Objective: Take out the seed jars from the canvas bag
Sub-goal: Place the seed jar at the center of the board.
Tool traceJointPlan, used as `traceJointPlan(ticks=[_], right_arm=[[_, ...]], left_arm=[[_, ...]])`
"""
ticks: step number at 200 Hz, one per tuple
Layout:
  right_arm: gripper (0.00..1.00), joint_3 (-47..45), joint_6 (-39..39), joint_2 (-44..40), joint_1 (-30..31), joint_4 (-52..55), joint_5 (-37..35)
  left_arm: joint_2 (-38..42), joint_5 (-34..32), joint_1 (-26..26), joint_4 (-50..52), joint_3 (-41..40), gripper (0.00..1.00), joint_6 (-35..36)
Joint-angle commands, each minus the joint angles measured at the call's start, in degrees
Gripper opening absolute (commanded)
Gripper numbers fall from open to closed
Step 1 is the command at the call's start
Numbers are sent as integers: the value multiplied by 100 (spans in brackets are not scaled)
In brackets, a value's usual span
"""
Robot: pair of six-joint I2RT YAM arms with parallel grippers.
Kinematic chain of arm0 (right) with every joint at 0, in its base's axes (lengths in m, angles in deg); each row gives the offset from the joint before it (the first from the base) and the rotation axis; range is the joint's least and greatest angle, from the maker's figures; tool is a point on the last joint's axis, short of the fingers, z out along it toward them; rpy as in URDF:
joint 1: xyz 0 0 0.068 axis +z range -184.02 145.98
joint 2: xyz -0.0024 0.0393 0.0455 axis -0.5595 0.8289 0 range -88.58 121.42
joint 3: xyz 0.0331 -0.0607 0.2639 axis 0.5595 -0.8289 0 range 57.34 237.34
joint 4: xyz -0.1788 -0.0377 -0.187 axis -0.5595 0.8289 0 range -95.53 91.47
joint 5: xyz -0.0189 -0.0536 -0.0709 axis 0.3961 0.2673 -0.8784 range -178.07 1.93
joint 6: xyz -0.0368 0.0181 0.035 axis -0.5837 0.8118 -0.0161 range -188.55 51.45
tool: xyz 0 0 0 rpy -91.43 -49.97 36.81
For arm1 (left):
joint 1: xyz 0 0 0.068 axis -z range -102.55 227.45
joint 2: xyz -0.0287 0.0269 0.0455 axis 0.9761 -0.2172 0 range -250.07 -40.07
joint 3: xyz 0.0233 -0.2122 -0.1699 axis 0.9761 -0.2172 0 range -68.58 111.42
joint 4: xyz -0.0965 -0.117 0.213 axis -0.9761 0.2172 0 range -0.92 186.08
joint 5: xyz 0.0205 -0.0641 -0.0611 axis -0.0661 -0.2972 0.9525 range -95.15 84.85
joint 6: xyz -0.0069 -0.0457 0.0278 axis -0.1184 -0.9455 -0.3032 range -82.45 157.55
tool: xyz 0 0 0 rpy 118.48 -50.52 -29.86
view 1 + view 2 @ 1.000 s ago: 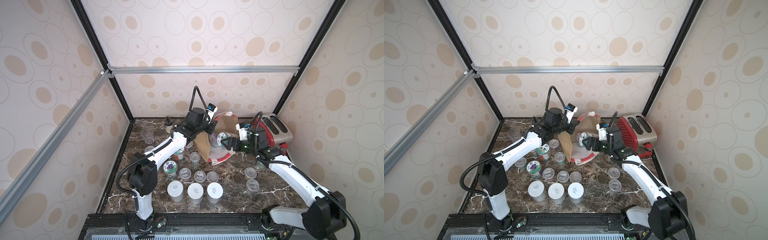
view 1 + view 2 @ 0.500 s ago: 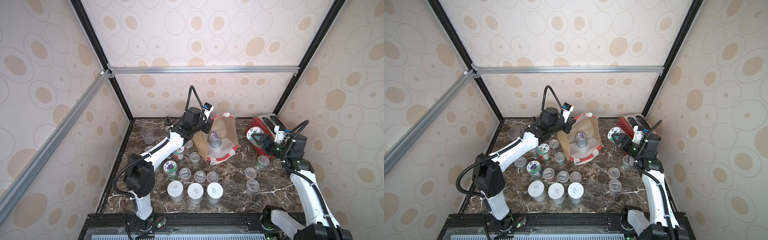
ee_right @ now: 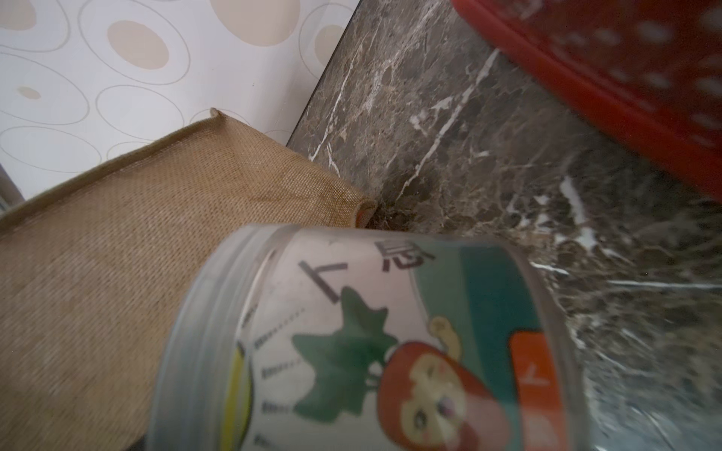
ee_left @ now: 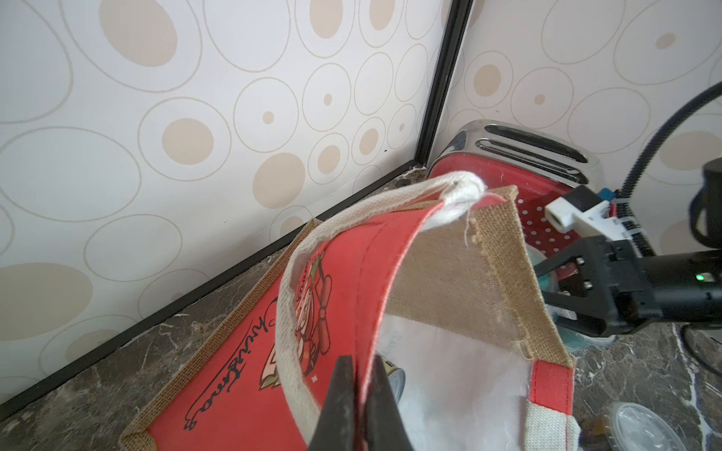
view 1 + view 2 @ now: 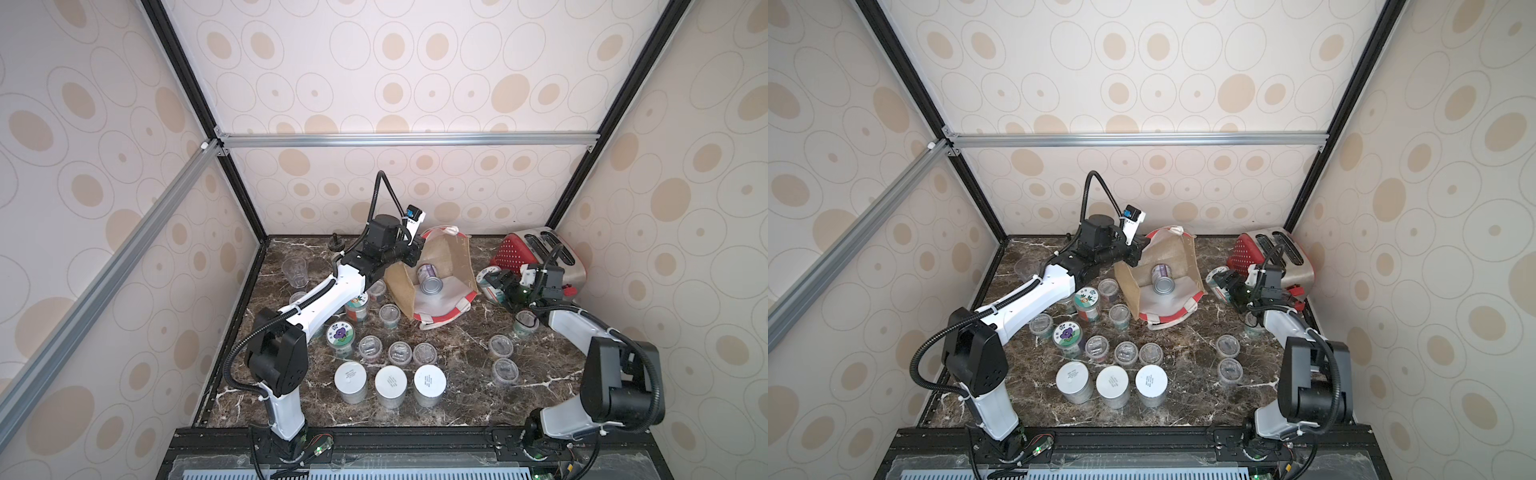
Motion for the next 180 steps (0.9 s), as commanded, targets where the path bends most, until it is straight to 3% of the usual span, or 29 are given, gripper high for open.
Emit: traceJointPlan(ticks=[1, 43, 89, 133, 180], right_arm=[[61, 315, 503, 381, 215, -337, -782], [60, 593, 708, 1067, 606, -602, -1408], [60, 820, 1092, 1854, 754, -1427, -1127], [60, 862, 1482, 2161, 840, -1837, -1079], [65, 173, 1905, 2088, 842, -2254, -1346]], left_arm=[[321, 70, -75, -283, -110, 0, 105], [397, 92, -102, -351, -274, 0, 133], [603, 92, -152, -401, -442, 0, 155], [670, 99, -178, -360, -458, 0, 176], [670, 149, -188, -347, -459, 0, 129]])
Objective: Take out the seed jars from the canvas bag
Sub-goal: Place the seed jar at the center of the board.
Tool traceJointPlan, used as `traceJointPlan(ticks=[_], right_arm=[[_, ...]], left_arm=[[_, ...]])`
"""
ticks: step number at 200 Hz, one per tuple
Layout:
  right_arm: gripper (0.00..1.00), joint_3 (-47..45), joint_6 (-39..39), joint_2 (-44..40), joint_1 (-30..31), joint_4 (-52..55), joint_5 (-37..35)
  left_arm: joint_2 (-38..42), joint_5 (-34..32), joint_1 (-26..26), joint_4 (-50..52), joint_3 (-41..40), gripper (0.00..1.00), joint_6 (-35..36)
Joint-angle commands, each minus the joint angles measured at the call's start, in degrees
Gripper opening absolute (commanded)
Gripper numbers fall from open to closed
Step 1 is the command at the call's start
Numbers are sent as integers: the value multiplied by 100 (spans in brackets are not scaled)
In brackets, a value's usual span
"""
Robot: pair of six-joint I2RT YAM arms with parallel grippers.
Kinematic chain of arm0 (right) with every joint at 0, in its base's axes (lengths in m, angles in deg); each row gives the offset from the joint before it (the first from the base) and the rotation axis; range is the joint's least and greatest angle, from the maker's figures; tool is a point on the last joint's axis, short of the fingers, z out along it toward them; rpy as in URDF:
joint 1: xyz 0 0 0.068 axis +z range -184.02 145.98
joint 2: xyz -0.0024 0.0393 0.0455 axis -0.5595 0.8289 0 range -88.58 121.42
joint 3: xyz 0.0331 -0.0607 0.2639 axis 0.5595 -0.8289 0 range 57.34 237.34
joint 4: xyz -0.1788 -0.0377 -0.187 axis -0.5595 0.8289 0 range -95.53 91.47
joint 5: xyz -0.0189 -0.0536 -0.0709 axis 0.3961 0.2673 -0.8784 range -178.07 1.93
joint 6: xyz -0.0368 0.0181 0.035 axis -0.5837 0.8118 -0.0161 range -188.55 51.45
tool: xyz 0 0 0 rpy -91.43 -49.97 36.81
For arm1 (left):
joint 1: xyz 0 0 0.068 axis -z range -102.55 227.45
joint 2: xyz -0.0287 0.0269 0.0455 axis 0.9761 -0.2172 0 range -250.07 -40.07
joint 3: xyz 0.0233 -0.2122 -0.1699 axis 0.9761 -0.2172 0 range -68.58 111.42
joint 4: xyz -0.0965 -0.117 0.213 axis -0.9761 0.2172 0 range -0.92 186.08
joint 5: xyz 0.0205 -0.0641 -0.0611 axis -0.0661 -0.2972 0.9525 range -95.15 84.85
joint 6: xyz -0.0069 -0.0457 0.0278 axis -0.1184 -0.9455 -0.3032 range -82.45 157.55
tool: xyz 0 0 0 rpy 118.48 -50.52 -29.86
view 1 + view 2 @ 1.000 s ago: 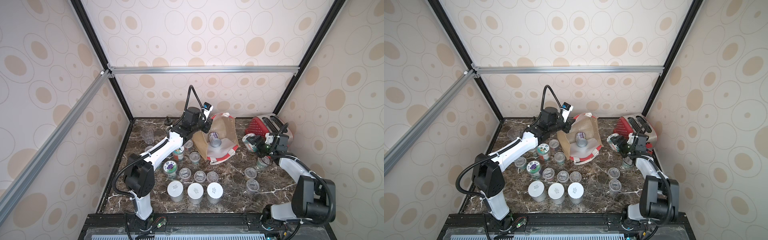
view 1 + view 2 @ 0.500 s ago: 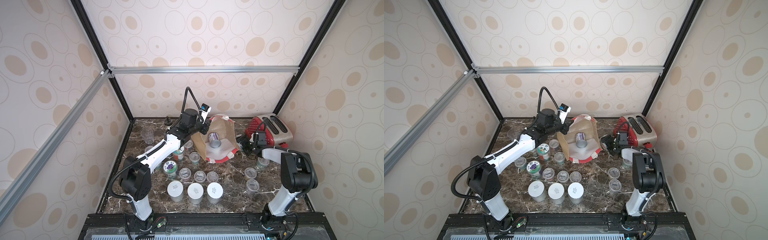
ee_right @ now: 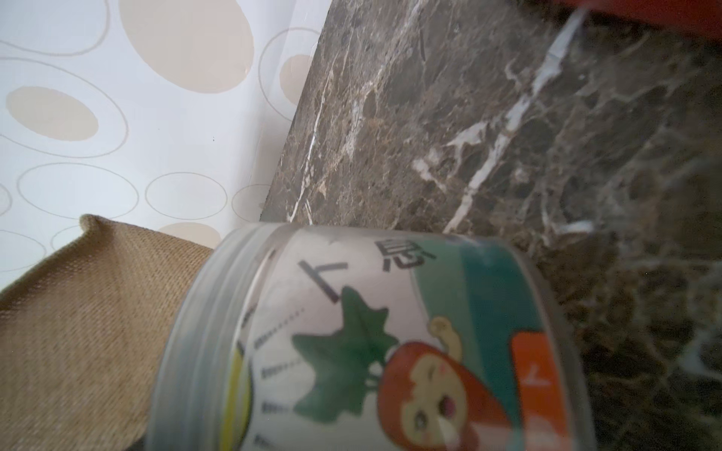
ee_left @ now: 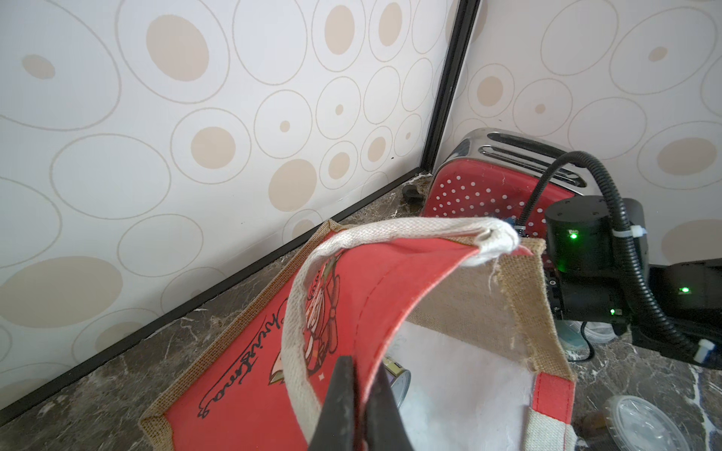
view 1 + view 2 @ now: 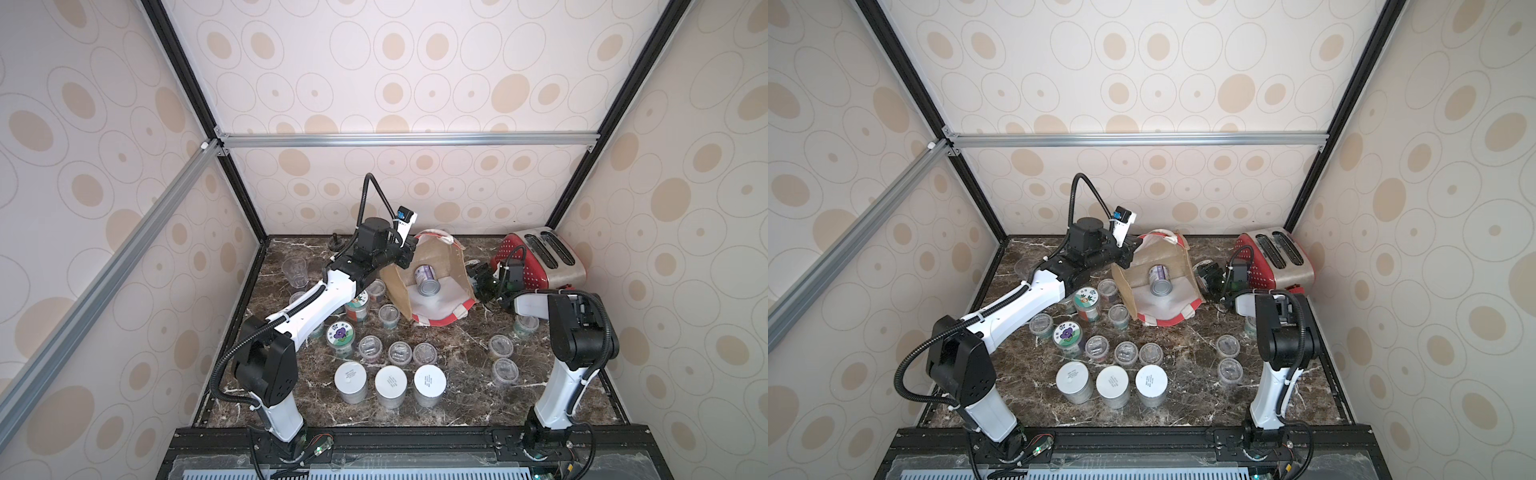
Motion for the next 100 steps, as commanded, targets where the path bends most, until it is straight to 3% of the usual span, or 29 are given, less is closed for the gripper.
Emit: traceJointPlan(ticks=[1, 72, 83, 100], right_arm=[[66, -394, 425, 15, 30, -121, -253], [89, -812, 413, -427, 25, 112, -441], [100, -841, 368, -514, 20, 190, -481], [100, -882, 308, -625, 2, 316, -511]], left_arm=[[226, 81, -62, -109, 41, 0, 92], [199, 145, -57, -101, 63, 0, 39], [199, 147, -56, -100, 63, 0, 43], [198, 159, -57, -94, 71, 0, 32]])
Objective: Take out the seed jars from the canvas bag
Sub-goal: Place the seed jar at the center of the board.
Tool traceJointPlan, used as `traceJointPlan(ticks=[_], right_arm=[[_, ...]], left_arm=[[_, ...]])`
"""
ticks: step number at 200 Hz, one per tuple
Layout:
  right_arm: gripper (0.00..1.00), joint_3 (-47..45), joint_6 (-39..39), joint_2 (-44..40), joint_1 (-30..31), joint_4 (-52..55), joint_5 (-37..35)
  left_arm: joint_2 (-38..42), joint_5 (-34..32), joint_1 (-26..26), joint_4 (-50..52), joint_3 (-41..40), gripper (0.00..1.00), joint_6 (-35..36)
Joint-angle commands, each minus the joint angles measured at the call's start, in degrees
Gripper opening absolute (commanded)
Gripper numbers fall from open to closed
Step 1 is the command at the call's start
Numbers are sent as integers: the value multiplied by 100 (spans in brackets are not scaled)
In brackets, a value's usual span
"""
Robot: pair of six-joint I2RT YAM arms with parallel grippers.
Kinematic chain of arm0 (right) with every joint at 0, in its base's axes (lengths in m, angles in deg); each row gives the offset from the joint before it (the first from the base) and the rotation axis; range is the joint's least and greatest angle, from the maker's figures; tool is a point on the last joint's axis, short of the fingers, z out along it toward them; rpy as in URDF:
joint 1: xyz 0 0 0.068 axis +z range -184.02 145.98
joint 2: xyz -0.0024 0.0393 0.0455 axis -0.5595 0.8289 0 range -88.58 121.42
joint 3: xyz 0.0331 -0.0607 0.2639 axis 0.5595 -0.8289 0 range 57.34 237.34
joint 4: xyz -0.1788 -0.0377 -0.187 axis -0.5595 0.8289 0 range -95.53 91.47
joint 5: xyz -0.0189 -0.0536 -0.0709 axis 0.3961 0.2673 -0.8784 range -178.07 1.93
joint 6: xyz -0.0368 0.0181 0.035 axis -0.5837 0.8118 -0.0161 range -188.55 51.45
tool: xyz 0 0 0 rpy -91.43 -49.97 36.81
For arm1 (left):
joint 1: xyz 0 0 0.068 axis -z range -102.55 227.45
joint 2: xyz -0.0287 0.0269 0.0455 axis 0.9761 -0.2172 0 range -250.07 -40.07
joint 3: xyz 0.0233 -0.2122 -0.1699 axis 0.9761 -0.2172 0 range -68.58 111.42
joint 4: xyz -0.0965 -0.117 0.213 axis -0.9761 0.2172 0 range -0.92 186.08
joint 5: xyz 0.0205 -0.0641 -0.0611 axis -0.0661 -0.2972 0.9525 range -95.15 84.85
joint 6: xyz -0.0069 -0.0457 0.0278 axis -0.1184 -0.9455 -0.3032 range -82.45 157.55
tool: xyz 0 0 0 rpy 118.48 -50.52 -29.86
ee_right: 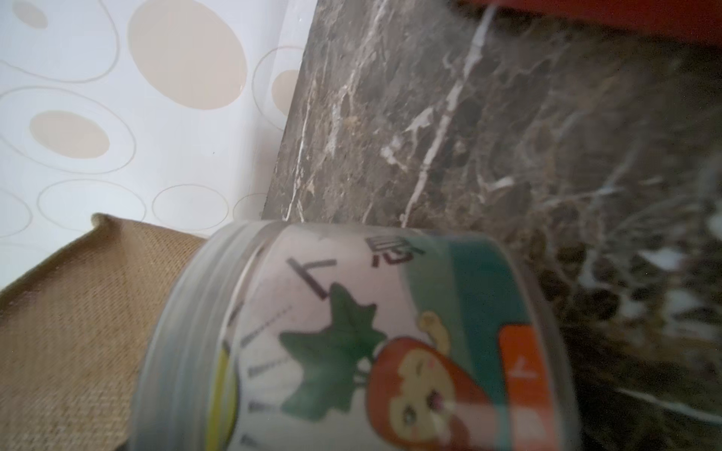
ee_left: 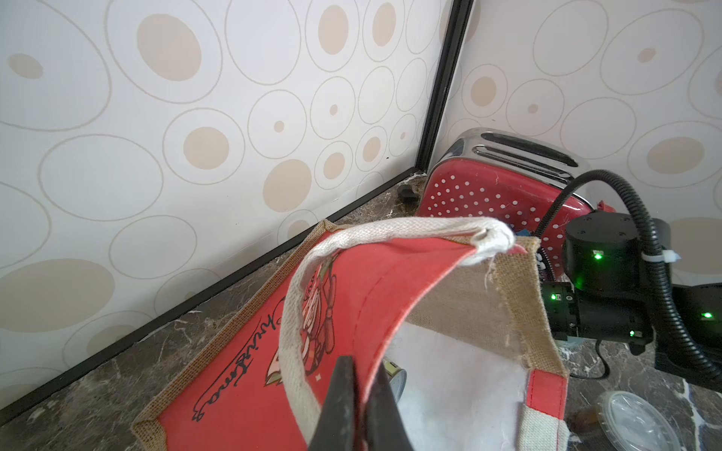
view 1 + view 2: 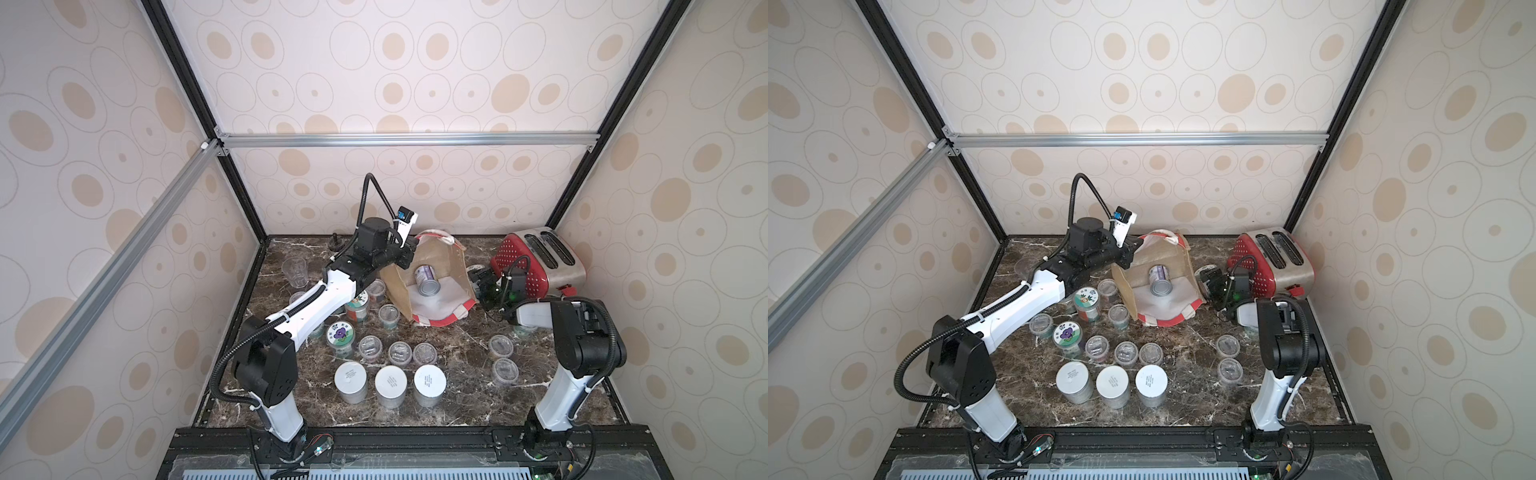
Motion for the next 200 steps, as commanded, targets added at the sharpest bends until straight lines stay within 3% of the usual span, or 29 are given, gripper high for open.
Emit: traceJointPlan(ticks=[1, 79, 154, 200], right_arm=[[100, -168, 19, -187, -12, 542, -214], [100, -466, -84, -660, -141, 796, -122], [100, -488, -740, -1902, -314, 1874, -34], [100, -594, -1157, -1955, -402, 2252, -46]], left_arm=[[193, 66, -55, -94, 73, 0, 38], [180, 84, -58, -30, 100, 0, 41], [206, 119, -53, -67, 40, 0, 1], [290, 153, -53, -127, -69, 0, -42]])
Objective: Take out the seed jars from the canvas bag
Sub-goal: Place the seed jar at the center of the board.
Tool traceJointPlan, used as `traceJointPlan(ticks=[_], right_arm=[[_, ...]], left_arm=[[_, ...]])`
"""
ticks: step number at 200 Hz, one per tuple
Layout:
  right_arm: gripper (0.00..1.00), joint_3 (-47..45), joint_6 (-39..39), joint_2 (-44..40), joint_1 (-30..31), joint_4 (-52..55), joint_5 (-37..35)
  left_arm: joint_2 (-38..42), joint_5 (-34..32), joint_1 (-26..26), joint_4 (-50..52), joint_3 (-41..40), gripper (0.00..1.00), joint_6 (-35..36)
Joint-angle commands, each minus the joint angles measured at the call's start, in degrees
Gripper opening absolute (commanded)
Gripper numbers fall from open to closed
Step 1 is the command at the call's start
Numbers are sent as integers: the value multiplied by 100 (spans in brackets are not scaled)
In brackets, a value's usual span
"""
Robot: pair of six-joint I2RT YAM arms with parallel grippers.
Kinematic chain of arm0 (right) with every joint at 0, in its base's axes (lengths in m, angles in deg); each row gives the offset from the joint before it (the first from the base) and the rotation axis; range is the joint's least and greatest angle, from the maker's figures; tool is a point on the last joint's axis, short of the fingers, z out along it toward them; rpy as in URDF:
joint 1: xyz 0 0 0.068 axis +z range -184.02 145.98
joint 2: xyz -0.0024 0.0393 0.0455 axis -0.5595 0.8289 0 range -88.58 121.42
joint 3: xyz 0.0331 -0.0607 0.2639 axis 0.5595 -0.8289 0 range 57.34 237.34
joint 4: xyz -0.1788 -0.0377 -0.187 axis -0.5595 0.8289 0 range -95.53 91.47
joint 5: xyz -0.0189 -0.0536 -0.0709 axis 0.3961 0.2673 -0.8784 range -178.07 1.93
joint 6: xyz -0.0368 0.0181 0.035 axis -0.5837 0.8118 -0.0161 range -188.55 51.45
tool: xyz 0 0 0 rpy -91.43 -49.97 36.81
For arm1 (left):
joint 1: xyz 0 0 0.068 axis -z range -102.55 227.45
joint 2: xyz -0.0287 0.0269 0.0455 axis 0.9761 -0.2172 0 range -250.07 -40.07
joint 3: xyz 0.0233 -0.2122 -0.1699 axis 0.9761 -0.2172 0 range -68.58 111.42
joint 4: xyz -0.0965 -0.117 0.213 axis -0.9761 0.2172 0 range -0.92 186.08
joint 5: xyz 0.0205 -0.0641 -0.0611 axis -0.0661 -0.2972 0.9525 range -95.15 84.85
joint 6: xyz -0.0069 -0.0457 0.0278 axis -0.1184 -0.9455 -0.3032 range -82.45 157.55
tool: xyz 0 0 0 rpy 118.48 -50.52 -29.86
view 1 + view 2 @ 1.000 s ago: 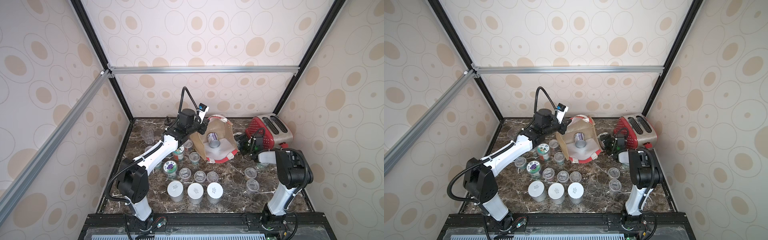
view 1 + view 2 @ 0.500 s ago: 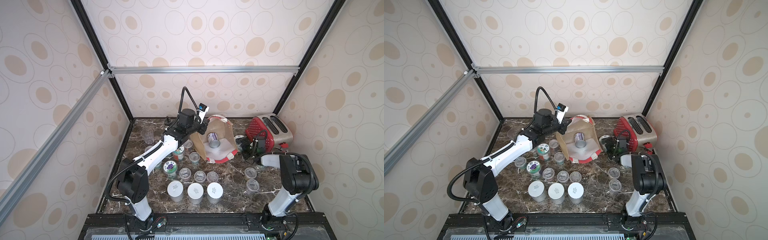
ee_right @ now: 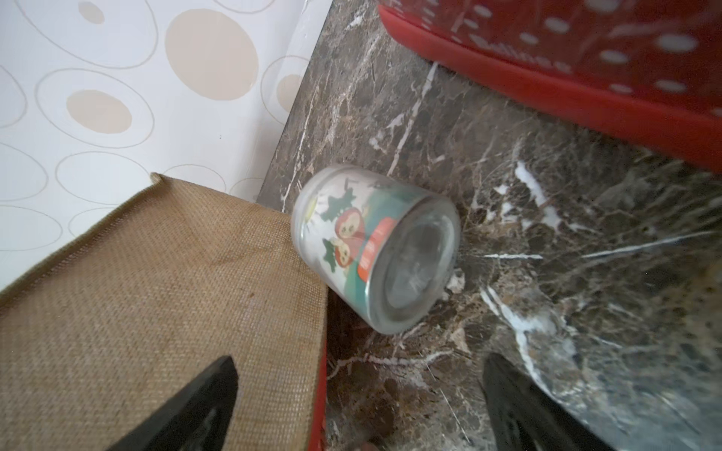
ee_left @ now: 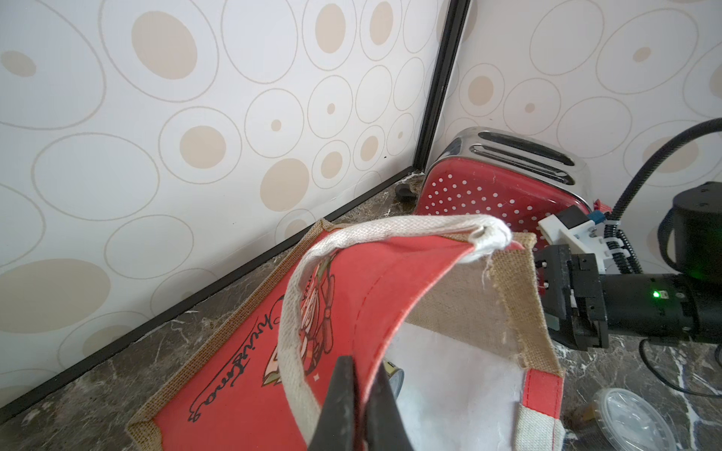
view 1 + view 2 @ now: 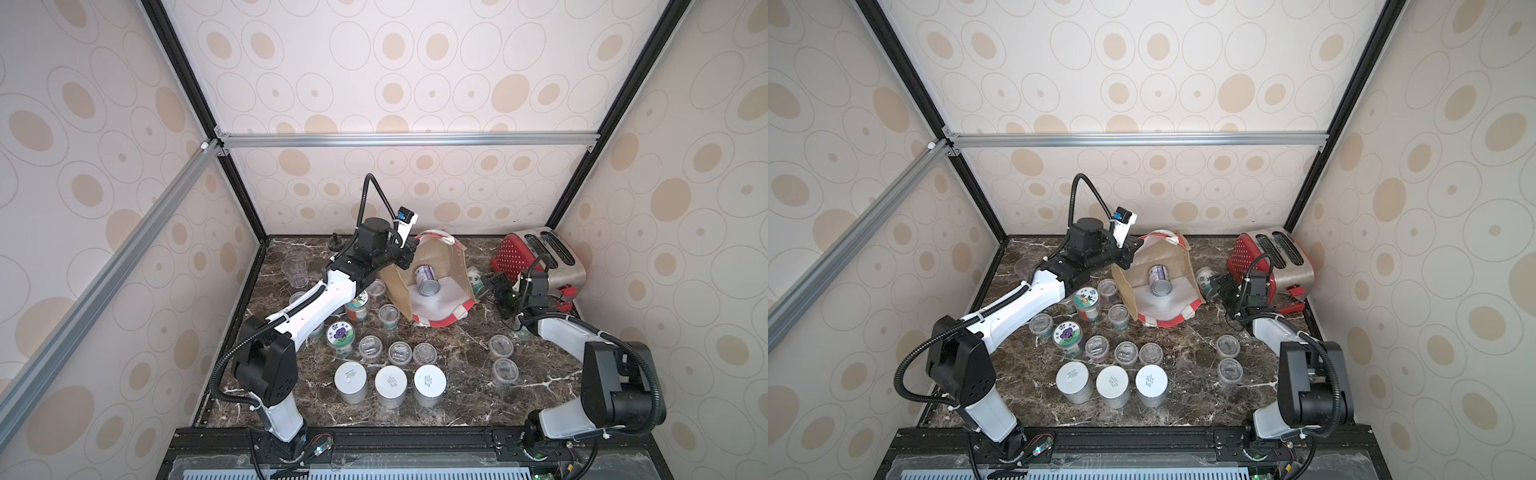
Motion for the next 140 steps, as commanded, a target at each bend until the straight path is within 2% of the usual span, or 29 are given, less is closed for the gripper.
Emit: traceJointPlan(ticks=[1, 16, 32, 46, 63, 94, 140], right_arm=[[100, -96, -327, 26, -82, 407, -16], [100, 92, -622, 20, -55, 530, 102], [100, 732, -1034, 170, 111, 1285, -7], [100, 1087, -1095, 390, 143, 1633, -25], [100, 1573, -1036, 591, 148, 2476, -483], [100, 3014, -925, 1220, 315, 4405, -1373], [100, 4863, -692, 2329, 709, 6048, -1618]], left_arm=[[292, 97, -54, -123, -37, 0, -40], [324, -64, -57, -105, -55, 0, -32], [386, -465, -63, -105, -101, 0, 2], [413, -727, -130, -121, -122, 0, -69], [409, -632, -235, -141, -111, 0, -198], [411, -465, -288, -143, -144, 0, -233], [386, -303, -461, -181, -259, 0, -360]])
